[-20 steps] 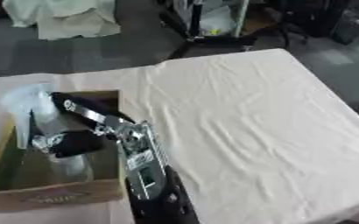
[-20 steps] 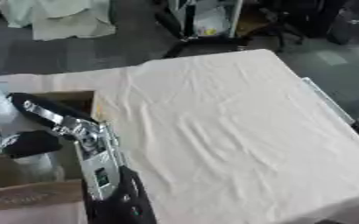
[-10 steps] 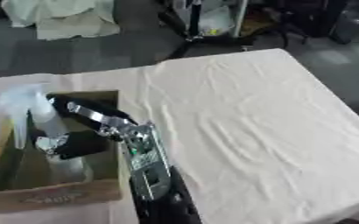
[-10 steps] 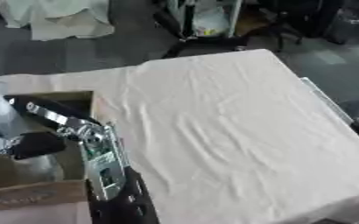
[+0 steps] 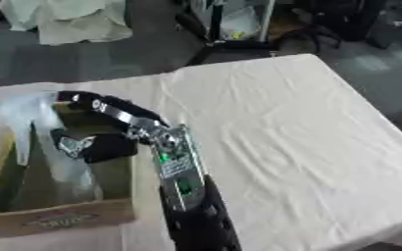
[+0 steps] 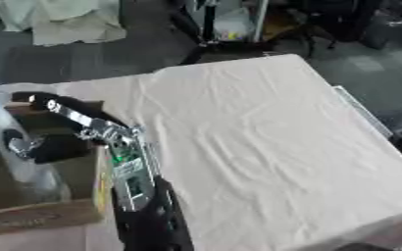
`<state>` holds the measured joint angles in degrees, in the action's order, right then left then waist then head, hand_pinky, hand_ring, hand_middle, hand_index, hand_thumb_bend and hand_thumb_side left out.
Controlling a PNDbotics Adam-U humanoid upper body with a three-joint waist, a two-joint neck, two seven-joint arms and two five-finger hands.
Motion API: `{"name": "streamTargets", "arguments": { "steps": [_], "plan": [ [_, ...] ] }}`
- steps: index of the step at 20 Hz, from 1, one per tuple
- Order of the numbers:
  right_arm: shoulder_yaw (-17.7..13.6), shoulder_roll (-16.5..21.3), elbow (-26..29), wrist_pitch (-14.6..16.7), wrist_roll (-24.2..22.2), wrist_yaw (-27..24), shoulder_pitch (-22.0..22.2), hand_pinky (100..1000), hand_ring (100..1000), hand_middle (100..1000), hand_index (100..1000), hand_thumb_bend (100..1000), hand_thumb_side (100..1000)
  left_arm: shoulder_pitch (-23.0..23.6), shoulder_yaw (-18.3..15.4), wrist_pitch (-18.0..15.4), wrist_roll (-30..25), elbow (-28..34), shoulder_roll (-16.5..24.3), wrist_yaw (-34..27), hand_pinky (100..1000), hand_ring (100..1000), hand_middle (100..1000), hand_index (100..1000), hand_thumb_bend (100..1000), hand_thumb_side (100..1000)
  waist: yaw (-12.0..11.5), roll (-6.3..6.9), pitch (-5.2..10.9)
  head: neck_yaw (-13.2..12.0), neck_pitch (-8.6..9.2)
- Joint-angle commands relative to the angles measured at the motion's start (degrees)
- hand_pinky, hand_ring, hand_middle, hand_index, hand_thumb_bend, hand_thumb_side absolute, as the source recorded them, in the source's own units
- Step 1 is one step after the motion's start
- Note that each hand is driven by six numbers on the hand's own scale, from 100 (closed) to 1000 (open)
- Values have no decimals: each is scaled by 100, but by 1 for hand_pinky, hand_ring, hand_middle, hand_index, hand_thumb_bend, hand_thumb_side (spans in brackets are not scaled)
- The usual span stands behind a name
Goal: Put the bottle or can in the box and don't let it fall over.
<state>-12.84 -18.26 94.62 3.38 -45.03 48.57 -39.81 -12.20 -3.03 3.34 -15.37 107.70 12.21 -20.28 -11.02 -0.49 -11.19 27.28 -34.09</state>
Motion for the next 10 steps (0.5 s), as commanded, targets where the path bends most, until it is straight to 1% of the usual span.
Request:
{"name": "streamTargets", "arguments": {
  "steps": [1,5,7,8,10],
  "plan": [
    [-54,196,2,-77,164,-87,-172,1000,1000,1000,1000,100,470,-9,-42,-24,10,43,150,55,1000,1000,1000,774,130,839,15,27,156,-30,-11],
    [-182,383,-79,-327,592,-222,-279,1000,1000,1000,1000,100,470,26,-48,-34,14,32,166,76,1000,1000,1000,774,131,841,53,23,180,-47,-47],
    [-262,488,-91,-528,953,-272,-358,1000,1000,1000,1000,100,470,43,-50,-37,16,27,174,84,1000,1000,1000,774,131,841,71,18,199,-63,-66],
    [-275,528,-106,-625,1121,-288,-391,1000,1000,1000,1000,100,470,47,-50,-39,17,26,177,86,1000,1000,1000,774,131,841,73,16,205,-65,-71],
    [-254,563,-144,-727,1316,-314,-424,1000,1000,1000,1000,100,470,49,-49,-41,16,24,179,87,1000,1000,1000,774,131,841,72,14,208,-65,-74]
  ]
}}
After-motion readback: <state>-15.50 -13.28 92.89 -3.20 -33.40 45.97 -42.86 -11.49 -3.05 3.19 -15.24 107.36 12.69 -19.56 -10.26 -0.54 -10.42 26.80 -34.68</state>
